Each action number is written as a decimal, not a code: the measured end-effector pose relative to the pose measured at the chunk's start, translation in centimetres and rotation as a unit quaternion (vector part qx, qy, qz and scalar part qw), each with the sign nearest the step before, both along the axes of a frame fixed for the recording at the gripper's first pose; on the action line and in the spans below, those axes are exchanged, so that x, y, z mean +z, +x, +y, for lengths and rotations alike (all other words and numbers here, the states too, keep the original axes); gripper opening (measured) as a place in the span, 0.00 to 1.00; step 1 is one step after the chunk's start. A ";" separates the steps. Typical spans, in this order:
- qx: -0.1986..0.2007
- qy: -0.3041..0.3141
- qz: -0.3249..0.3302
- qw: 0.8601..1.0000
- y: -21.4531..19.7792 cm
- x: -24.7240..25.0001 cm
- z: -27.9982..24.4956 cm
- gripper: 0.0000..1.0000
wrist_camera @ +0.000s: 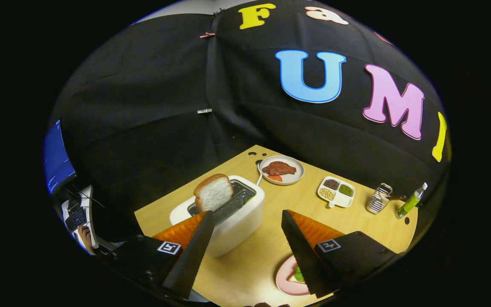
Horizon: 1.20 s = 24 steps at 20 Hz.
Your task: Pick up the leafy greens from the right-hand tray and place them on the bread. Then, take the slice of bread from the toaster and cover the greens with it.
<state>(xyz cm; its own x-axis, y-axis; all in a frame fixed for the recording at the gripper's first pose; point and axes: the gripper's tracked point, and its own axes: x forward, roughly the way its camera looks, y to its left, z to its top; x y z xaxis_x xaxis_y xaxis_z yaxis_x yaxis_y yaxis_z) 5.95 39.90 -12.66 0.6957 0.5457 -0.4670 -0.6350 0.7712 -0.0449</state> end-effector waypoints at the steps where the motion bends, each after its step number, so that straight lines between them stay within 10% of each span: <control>1: 0.005 0.000 0.001 1.000 -0.1 -0.1 1.3 0.99; 19: -0.097 0.100 0.132 0.981 3.9 -8.2 11.9 0.99; 24: -0.120 0.088 0.109 0.983 4.7 -8.4 11.1 0.76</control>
